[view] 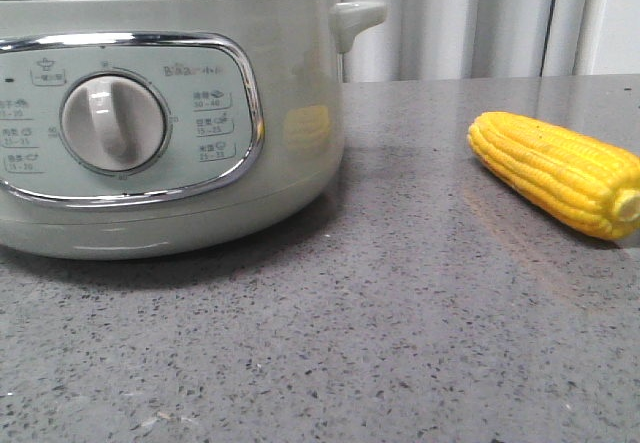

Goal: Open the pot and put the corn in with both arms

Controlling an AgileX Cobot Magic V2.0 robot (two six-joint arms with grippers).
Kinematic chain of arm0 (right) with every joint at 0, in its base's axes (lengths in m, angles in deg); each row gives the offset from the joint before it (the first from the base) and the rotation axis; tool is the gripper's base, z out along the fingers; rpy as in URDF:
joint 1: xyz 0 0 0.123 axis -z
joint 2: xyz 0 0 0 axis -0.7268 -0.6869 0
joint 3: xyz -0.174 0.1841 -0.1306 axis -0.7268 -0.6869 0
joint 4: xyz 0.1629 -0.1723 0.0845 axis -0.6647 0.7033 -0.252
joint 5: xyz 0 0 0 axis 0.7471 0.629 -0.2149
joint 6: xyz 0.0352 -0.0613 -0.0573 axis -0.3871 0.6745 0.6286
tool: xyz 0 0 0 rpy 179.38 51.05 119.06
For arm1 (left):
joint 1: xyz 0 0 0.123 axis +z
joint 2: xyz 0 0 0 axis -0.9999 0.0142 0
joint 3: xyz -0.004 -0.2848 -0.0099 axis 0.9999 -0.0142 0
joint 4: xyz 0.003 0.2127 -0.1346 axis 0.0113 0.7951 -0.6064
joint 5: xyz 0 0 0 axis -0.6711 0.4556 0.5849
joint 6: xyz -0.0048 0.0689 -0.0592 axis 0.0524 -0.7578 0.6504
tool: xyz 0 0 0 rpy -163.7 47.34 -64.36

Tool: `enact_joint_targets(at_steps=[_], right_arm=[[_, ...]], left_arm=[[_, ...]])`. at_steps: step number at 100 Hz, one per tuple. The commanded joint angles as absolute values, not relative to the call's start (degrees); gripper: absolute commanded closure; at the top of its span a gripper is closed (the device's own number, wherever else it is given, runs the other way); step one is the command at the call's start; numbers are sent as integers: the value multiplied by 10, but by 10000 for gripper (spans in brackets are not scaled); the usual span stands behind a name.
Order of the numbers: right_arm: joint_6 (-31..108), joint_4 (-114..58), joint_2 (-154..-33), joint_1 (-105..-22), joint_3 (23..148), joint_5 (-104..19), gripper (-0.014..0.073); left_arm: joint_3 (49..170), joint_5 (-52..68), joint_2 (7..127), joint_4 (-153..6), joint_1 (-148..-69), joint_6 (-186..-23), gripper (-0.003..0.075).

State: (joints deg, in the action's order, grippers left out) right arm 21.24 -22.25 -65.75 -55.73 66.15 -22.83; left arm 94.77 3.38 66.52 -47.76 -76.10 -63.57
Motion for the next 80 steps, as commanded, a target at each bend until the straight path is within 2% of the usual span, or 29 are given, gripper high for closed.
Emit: enact_joint_targets(at_steps=[1,35,80], right_arm=[[216,-219,-663,-554,682,-274,136],[216,-219,-663,-554,682,-274,136],[216,-219,-663,-554,682,-259,136]], left_arm=[[961,-75,670,-483,-758,-634,597],[938,-178,738,-483,-758,-634,597],[930,-206,816,-513,-758,-634,597]])
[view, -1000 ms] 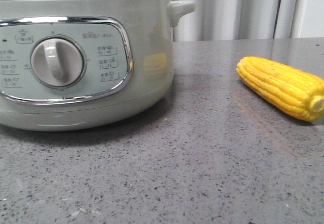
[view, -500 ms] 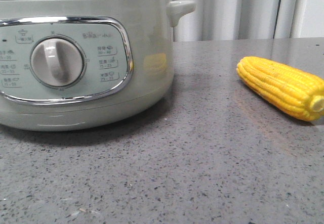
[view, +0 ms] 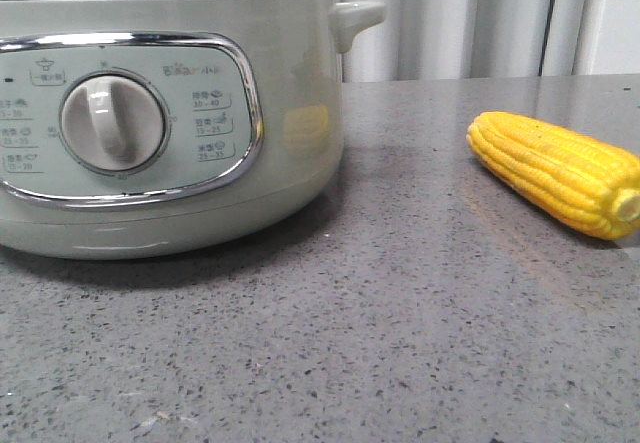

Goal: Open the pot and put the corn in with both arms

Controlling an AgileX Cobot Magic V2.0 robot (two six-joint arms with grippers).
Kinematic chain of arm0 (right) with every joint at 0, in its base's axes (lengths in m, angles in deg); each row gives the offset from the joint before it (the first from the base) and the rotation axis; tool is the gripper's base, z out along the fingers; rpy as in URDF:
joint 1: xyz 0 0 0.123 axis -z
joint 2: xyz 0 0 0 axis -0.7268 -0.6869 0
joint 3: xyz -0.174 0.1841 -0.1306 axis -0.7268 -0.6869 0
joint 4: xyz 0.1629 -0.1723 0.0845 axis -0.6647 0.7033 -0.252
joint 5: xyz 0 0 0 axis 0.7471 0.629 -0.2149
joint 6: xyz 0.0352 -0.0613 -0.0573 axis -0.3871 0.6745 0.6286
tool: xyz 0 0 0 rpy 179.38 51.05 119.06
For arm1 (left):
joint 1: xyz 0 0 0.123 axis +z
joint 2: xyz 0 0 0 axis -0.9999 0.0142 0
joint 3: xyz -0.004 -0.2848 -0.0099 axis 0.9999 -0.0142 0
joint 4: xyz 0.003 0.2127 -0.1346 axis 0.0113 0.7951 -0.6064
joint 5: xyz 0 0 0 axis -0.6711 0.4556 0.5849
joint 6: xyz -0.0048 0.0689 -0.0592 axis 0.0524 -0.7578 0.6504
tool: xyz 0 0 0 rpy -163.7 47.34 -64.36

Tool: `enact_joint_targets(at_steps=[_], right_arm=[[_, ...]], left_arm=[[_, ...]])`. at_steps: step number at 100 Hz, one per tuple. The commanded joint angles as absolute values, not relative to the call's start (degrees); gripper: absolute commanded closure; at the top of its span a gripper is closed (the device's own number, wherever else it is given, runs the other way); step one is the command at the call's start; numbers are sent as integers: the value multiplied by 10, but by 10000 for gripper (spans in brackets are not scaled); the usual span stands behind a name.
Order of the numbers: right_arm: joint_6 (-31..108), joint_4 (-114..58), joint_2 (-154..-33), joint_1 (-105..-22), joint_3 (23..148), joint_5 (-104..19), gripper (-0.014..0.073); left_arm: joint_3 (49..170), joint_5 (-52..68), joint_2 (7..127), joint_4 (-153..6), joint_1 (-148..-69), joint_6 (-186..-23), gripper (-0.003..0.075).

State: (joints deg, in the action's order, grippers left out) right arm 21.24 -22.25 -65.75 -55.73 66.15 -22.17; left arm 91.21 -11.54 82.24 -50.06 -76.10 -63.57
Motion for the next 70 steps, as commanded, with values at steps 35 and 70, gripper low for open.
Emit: enact_joint_targets(at_steps=[35,70], right_arm=[[216,-219,-663,-554,682,-259,136],[216,-219,-663,-554,682,-259,136]], left_arm=[[930,-230,870,-513,-758,-634,597],[930,-230,908,-513,-758,-634,596]])
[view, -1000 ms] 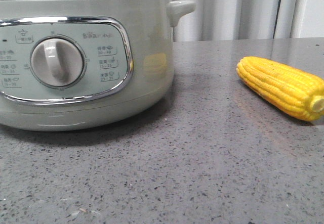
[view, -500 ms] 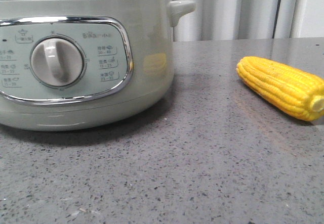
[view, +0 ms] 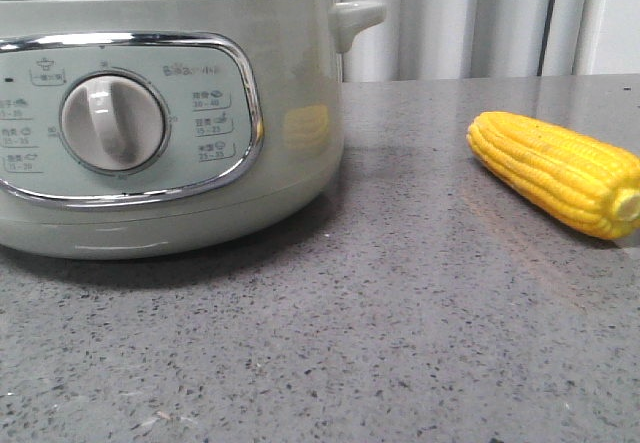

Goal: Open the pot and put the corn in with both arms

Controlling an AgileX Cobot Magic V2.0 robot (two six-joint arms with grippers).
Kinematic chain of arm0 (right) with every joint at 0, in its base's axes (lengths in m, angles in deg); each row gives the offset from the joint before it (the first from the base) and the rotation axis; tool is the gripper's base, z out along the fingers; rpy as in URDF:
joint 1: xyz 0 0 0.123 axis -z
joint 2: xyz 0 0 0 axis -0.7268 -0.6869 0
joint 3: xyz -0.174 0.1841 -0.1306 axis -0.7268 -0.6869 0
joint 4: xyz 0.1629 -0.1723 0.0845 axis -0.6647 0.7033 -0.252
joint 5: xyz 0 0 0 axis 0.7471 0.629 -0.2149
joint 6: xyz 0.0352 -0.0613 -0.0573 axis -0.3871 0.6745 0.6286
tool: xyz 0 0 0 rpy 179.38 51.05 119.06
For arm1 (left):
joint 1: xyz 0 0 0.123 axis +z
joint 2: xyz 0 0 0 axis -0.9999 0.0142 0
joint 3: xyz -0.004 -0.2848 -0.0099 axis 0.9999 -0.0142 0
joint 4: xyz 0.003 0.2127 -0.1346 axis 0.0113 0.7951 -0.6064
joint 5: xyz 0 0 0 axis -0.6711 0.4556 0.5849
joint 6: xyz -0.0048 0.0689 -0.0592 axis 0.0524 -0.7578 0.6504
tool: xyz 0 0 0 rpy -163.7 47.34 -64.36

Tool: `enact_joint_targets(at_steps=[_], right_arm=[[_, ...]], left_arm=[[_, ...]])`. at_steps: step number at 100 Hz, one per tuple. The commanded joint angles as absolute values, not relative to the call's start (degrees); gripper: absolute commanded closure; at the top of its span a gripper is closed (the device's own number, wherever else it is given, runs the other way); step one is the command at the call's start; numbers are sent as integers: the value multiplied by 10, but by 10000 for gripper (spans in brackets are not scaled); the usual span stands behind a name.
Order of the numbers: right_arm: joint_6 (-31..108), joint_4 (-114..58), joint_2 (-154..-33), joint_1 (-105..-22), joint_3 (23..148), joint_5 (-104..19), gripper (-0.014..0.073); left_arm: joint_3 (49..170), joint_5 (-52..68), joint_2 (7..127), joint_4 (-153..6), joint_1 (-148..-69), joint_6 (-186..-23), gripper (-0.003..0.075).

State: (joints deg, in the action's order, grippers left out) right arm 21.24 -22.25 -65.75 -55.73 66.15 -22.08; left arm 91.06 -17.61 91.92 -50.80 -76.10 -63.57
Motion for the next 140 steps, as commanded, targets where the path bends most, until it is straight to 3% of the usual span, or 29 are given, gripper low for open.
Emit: enact_joint_targets(at_steps=[1,59,93,118,140], right_arm=[[216,-219,-663,-554,682,-259,136],[216,-232,-663,-554,682,-259,136],[216,-257,-717,-554,693,-237,135],[222,-241,-855,-554,783,-136,135],[248,-237,-981,-554,851,-83,135]], left_arm=[[930,-230,910,-513,-758,-634,596],[931,-189,905,-529,-758,-634,231],[931,-183,717,-565,-798,-634,227],[931,-166,523,-562,-883,-634,228],[931,-132,403,-562,-901,-634,228]])
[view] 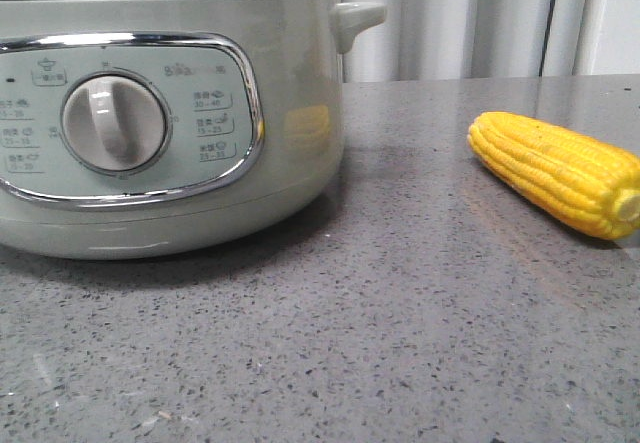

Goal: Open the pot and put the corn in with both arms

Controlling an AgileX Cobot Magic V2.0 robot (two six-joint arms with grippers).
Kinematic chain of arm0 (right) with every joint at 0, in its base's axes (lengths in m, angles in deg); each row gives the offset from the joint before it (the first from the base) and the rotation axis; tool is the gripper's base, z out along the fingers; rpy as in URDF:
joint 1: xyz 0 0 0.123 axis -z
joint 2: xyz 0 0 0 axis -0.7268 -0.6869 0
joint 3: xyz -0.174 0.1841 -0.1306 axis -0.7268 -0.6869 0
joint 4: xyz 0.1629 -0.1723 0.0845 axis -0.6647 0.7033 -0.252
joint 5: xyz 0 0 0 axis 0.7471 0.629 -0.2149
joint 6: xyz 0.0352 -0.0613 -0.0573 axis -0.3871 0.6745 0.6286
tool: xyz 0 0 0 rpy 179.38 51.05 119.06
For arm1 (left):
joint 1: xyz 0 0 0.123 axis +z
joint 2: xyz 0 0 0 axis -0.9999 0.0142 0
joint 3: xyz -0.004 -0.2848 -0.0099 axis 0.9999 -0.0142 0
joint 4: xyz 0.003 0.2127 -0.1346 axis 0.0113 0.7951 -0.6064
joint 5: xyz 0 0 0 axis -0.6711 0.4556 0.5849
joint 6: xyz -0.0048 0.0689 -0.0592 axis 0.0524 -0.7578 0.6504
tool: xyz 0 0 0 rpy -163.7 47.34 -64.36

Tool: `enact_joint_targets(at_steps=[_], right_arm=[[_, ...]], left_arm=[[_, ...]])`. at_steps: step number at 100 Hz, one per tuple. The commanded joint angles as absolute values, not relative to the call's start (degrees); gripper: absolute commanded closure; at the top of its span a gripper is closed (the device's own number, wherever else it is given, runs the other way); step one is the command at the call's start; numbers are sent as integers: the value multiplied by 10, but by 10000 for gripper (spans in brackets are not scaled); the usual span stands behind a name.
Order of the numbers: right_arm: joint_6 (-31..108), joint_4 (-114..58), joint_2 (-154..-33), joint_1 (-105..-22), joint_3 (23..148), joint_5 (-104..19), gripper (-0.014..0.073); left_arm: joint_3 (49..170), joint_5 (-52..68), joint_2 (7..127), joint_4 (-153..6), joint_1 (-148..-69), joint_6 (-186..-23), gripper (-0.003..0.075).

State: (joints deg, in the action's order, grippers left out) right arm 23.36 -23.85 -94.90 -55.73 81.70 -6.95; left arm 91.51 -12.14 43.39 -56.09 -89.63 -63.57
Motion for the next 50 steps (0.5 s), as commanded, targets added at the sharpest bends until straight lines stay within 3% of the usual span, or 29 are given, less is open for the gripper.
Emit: enact_joint_targets(at_steps=[1,27,50], right_arm=[[248,-237,-987,-554,852,-83,135],[249,-238,-1068,-557,858,-92,135],[250,-240,-1112,-581,858,-138,135]], left_arm=[[931,-130,398,-562,-901,-634,228],[931,-5,338,-558,-901,-634,228],[931,12,338,-556,-901,-634,228]])
